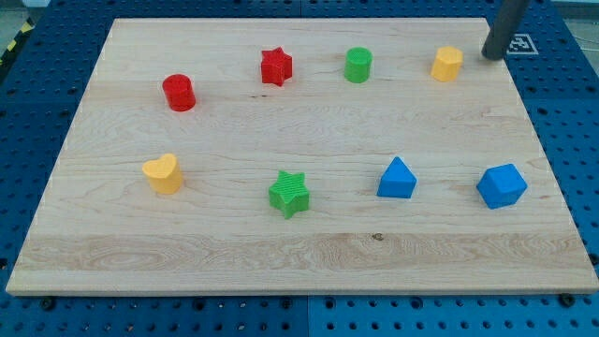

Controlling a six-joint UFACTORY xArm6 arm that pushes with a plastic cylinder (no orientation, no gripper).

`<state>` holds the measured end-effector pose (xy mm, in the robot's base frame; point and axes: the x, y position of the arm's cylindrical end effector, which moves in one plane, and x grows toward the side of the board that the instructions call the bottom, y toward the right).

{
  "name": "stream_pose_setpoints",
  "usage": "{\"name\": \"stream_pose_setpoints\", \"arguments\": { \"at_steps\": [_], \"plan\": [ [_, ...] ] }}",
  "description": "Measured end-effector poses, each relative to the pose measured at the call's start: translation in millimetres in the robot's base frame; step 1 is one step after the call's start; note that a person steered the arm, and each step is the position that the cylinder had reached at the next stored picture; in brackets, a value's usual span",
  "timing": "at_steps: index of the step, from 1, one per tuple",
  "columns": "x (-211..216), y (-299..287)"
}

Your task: Move away from the right side of the yellow hexagon

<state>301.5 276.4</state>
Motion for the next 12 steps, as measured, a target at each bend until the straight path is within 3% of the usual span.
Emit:
{"name": "stream_pose_setpoints", "arguments": {
  "at_steps": [1,2,3,4,6,7,8,9,11,12],
  "plan": [
    [13.6,19.3],
    [-25.8,67.9],
    [-72.2,39.9],
    [-70.8,14.0],
    [45.3,-7.7],
    [54.6,-4.1],
    [-10.9,57.4],
    [-50.4,68.8],
    [-43.7,68.6],
    [-10.7,68.5]
  ]
}}
